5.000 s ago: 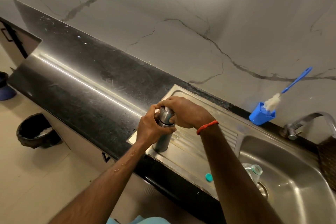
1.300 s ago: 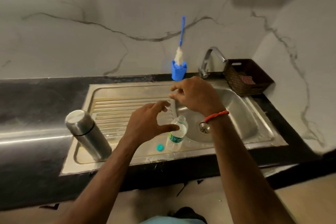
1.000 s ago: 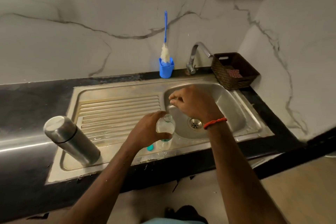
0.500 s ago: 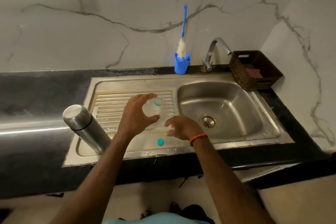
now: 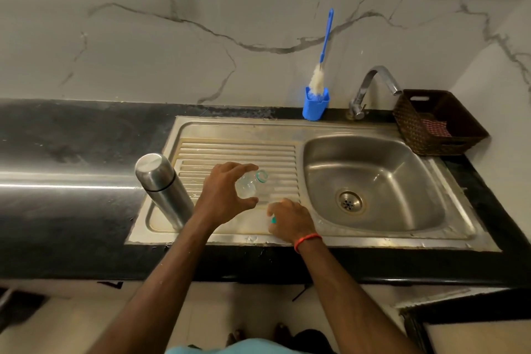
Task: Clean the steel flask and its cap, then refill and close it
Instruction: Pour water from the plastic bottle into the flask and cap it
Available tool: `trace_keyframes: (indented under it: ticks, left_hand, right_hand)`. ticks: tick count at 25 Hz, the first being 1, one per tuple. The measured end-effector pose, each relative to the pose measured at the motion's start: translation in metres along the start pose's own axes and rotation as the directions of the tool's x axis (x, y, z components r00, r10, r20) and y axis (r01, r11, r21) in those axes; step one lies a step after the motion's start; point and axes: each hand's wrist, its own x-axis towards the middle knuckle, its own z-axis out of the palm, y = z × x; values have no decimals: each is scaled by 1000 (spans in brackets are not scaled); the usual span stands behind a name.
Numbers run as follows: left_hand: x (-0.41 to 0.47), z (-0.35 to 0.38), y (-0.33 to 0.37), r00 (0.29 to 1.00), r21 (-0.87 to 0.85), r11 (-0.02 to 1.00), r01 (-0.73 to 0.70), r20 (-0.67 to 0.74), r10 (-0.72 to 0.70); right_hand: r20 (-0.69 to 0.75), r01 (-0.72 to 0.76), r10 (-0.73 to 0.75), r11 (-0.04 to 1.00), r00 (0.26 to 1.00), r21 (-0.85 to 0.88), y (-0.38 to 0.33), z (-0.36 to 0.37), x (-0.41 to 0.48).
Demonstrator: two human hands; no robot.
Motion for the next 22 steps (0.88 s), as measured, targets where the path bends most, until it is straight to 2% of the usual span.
trace_keyframes:
  ticks: [1,3,4,6,9,13,15,22]
  left_hand:
    - [-1,0,0,1000,6,1000,-2,4,2]
    - [-1,1,0,1000,17,1000,-7,14,7]
    - [-2,2,0,1000,15,1000,-4,21,3]
    - [-2,4,0,999,-3,1000,12,41,-11]
    - [-2,4,3,998,-41,999,21,63,-19]
    - [-3,0,7,998,-52,999,-17,65,21]
    - [-3,-2,7,997,-18,999,-39,64,40]
    - [-5,-6,5,998,-26,999,-42,43,43]
  right_hand:
    - [-70,-21,26,997,997,73,-2,-9,-2]
    - [-216,3,72,944,974,329,-6,-38,-2]
    - [-267,63,68,891,961,450,-8,-56,-2]
    - [-334,199,-2,806,943,558,-12,-93,-5]
    - [-339,336,-171,786,925,520,-18,-128,-11]
    - [-277,422,-347,857,896,295,-22,-131,-7]
    - [-260,434,-371,866,891,251,-23,-128,-4]
    - [-253,439,-375,852,892,285,-35,-129,-2]
